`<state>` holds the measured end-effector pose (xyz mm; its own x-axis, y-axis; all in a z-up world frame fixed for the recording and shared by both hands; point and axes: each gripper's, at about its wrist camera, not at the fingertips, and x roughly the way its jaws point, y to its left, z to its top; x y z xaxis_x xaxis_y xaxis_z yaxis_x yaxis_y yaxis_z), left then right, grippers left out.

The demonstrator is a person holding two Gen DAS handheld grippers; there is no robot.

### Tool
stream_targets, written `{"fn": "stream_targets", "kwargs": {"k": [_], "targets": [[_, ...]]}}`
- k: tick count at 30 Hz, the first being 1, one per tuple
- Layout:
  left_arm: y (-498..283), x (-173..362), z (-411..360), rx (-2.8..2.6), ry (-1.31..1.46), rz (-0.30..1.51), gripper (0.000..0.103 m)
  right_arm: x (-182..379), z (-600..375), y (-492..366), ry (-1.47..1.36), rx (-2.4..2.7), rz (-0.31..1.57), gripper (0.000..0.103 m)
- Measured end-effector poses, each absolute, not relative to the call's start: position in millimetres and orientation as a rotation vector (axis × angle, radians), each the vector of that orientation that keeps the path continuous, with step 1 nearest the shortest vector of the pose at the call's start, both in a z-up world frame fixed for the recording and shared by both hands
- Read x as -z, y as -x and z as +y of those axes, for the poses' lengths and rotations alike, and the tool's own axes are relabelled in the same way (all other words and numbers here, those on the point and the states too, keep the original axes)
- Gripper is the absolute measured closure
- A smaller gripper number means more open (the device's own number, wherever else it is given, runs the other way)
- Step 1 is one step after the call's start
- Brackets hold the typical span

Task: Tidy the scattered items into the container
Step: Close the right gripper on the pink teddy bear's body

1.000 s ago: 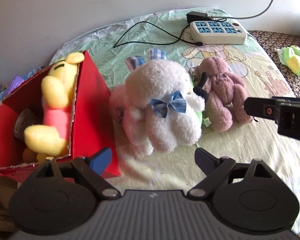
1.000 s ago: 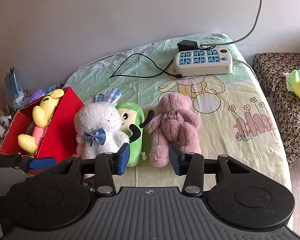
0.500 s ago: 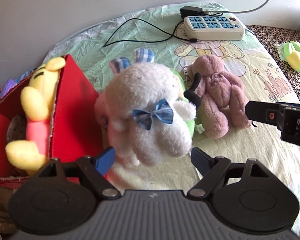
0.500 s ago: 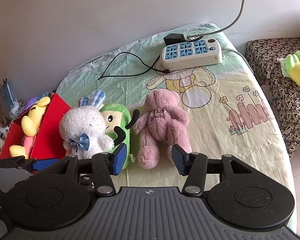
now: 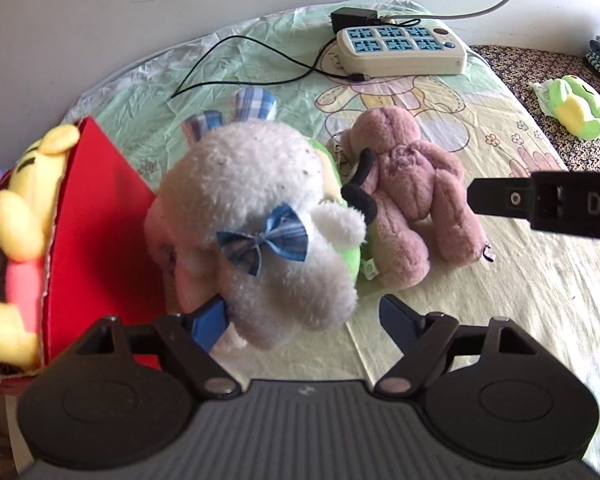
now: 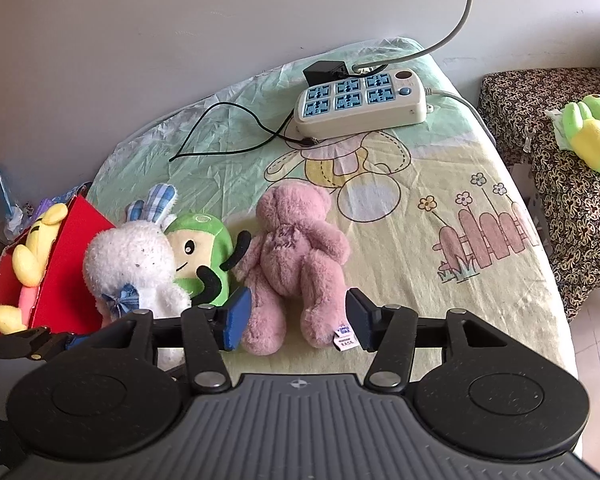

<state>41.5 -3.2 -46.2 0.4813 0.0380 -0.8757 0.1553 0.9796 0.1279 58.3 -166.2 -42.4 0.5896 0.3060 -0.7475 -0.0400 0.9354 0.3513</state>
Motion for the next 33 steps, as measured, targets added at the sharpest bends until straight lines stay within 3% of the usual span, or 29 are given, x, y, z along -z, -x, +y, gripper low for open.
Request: {"fn": "stream_targets", "kwargs": {"k": [19,28,33], "targets": [[-29.0,39.9,-1.6,0.189,-0.261,1.064,0.024,63.3,-181.3,-119.2,-0.351,-0.259,0.997,0.047],[-3.9,14.5,-38.0,0.409,-0.301,0.945,0.02,79.6,-172.6,-140.3,-0.321,-0.292,1.03,0.045],[-29.1,31.3,-50.9,0.443,-0.287,0.966,0.026,88.2,-169.3,-153.3,-0.318,-0.341,1.061,0.045]]}}
